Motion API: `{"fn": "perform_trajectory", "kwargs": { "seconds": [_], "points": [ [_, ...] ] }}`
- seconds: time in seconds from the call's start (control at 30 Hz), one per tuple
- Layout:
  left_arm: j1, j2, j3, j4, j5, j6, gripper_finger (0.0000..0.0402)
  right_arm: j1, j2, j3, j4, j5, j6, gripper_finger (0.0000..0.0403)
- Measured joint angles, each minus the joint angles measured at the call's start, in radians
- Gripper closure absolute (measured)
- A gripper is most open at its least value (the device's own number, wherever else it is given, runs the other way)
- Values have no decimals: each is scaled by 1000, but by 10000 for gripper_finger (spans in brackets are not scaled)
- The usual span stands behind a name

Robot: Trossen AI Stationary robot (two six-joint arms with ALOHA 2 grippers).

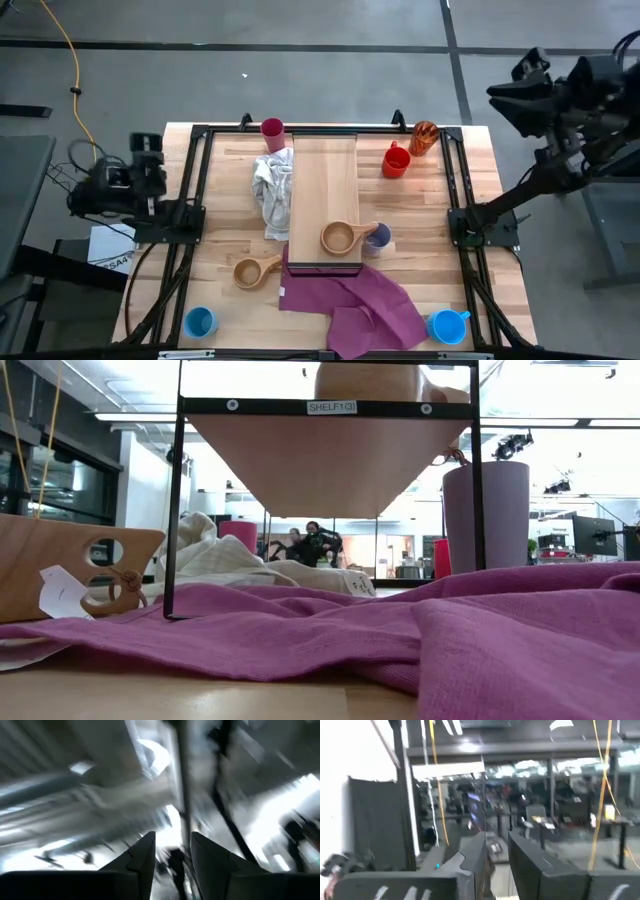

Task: Stack small to large cups/mugs on shelf
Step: Put the brown mug on the shelf

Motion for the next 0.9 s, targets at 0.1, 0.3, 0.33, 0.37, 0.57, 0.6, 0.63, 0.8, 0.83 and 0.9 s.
{"fn": "perform_trajectory", "kwargs": {
  "seconds": [0.1,0.3,0.33,0.37,0.57,0.6,0.63,0.8,0.83,0.9],
  "points": [
    [0,100,204,-316,89,29,291,0,-21,-1,-79,64,50,330],
    [0,389,595,-801,117,28,291,0,-57,-1,-184,128,128,330],
    [0,439,652,-881,108,27,291,0,-62,-1,-199,141,141,330],
    [0,488,705,-965,94,24,291,0,-63,0,-219,155,154,330],
    [0,707,949,-1335,68,29,291,0,-63,-1,-416,225,297,330],
    [0,729,977,-1384,68,29,291,0,-63,-2,-453,242,330,330],
    [0,750,1002,-1435,66,29,291,0,-64,-2,-487,257,361,330],
    [0,819,1050,-1649,57,-22,291,-1,-66,-1,-654,299,499,330],
    [0,826,1048,-1673,57,-45,291,0,-66,-1,-681,306,520,330],
    [0,838,1042,-1711,58,-83,291,-1,-78,-24,-673,323,538,330]
  ]
}}
